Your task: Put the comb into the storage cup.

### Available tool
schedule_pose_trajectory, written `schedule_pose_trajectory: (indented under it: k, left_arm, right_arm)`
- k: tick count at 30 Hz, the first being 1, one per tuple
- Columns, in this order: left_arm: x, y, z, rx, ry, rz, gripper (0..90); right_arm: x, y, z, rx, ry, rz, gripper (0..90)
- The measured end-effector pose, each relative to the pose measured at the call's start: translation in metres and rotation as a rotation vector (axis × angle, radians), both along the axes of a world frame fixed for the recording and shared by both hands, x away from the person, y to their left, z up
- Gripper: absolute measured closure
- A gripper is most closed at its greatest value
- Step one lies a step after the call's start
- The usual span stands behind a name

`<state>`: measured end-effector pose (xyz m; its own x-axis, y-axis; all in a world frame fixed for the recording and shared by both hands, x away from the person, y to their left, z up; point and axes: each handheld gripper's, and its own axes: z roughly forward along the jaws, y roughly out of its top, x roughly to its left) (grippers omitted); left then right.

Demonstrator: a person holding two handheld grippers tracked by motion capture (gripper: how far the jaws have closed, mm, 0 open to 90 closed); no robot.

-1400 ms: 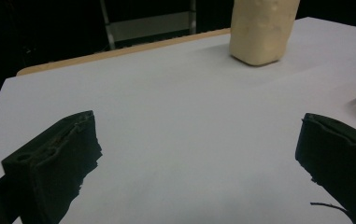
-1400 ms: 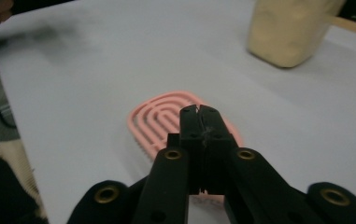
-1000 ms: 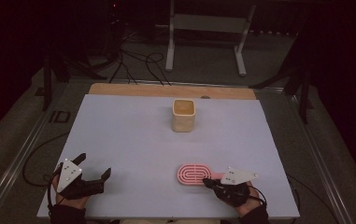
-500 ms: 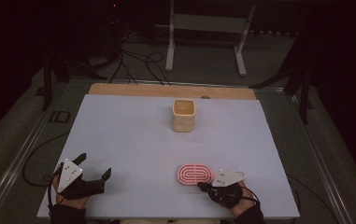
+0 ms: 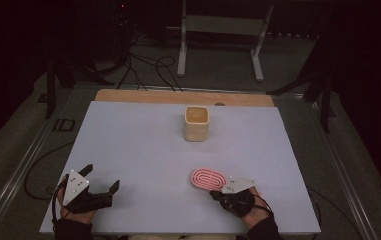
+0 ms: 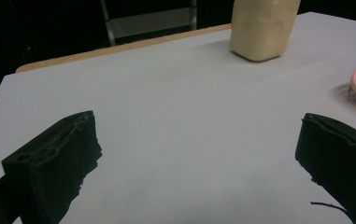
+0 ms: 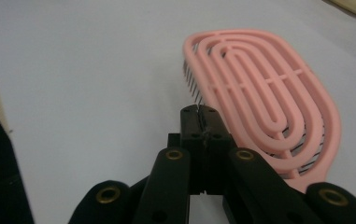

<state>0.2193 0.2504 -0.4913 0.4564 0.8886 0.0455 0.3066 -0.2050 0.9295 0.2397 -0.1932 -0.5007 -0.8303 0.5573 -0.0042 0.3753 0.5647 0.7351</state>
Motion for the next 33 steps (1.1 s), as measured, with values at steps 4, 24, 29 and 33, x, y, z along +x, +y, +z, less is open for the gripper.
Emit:
schedule_pose_trajectory:
  k: [4, 24, 29, 33]
  left_arm:
    - [0.000, 0.000, 0.000, -0.002, 0.000, 0.002, 0.1]
    - [0.000, 0.001, -0.001, 0.002, 0.008, 0.006, 0.2]
    - [0.000, 0.001, -0.001, 0.001, 0.008, 0.007, 0.1]
    - [0.000, 0.001, -0.001, 0.000, 0.008, 0.008, 0.1]
  right_arm:
    - [0.006, 0.001, -0.001, -0.003, 0.009, -0.022, 89.9]
    - [0.018, 0.003, 0.000, -0.015, 0.016, -0.072, 89.8]
    - [0.016, 0.003, 0.002, 0.010, 0.017, -0.055, 89.1]
    - [0.015, -0.001, 0.007, 0.059, 0.011, -0.052, 86.9]
